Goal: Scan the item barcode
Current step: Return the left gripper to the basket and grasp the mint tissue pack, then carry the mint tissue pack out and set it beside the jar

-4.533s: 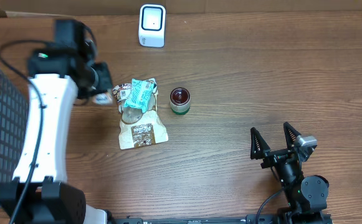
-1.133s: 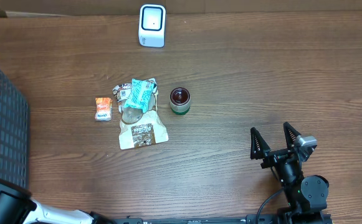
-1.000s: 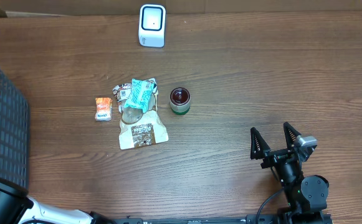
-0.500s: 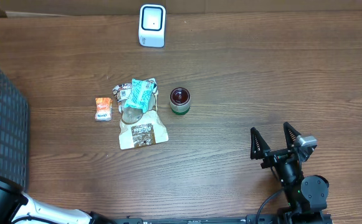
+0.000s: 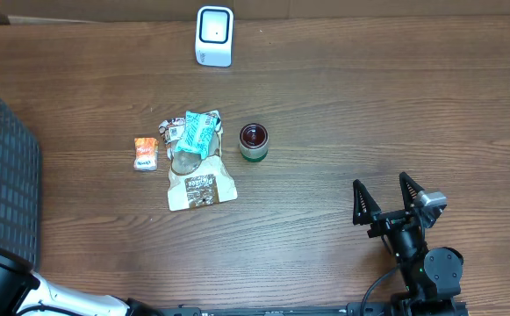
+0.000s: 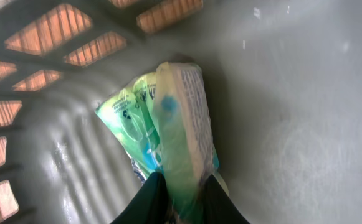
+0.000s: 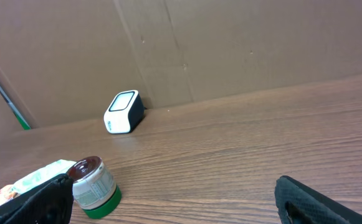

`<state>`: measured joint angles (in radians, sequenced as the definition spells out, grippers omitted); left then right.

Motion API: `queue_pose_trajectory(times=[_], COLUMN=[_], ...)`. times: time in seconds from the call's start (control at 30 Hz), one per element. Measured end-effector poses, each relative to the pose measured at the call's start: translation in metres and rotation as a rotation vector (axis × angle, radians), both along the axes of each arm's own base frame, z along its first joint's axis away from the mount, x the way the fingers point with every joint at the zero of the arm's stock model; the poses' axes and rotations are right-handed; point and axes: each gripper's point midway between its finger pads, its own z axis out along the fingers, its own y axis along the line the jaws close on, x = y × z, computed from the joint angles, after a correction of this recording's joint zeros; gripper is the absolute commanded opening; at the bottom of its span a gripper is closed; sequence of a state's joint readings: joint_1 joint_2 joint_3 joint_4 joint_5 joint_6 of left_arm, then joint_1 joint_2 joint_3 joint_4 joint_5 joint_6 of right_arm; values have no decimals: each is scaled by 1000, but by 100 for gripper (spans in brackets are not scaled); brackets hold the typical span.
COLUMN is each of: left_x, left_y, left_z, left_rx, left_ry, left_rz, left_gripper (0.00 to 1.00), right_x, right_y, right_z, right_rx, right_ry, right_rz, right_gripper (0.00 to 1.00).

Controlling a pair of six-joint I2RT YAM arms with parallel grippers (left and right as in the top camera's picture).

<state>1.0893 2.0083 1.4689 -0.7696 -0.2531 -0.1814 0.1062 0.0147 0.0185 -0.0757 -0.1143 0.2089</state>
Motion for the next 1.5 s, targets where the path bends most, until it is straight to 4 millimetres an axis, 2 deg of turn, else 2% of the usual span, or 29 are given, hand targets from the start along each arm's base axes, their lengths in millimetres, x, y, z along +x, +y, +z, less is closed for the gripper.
queue_pose_trajectory(times=[0.17, 0.23, 0.3, 0.37, 0.43, 0.6, 0.67, 0.77, 0.9, 1.0, 1.1, 1.27, 1.5], left_x=[2, 8, 17, 31, 45, 77, 92, 110, 131, 145, 158, 176, 190], left_y=[-12, -14, -13, -10, -9, -30, -52, -92, -157, -213, -271, -339, -400], left_z=[8, 20, 40, 71, 112, 226, 273, 321, 361, 376, 374, 346, 297], left_rx=[-56, -60, -37, 9, 73, 244, 310, 355, 362, 322, 231, 85, -31], left_ry=[-20, -58, -124, -215, -321, -578, -682, -795, -904, -952, -962, -886, -700], left_rz=[-9, -12, -20, -31, -48, -139, -212, -314, -476, -613, -755, -916, -1067], left_gripper=[4, 4, 4, 4, 4, 4, 4, 4, 4, 4, 4, 4, 4], right_x=[0, 0, 0, 0, 0, 0, 0, 0, 0, 0, 0, 0, 0], right_y=[0, 0, 0, 0, 0, 0, 0, 0, 0, 0, 0, 0, 0], right_z=[0, 0, 0, 0, 0, 0, 0, 0, 0, 0, 0, 0, 0], right_rx=[0, 0, 0, 0, 0, 0, 0, 0, 0, 0, 0, 0, 0], right_ry=[0, 0, 0, 0, 0, 0, 0, 0, 0, 0, 0, 0, 0], right_rz=[0, 0, 0, 0, 0, 0, 0, 0, 0, 0, 0, 0, 0], right_gripper=[100, 100, 100, 100, 100, 100, 100, 100, 100, 100, 100, 100, 100])
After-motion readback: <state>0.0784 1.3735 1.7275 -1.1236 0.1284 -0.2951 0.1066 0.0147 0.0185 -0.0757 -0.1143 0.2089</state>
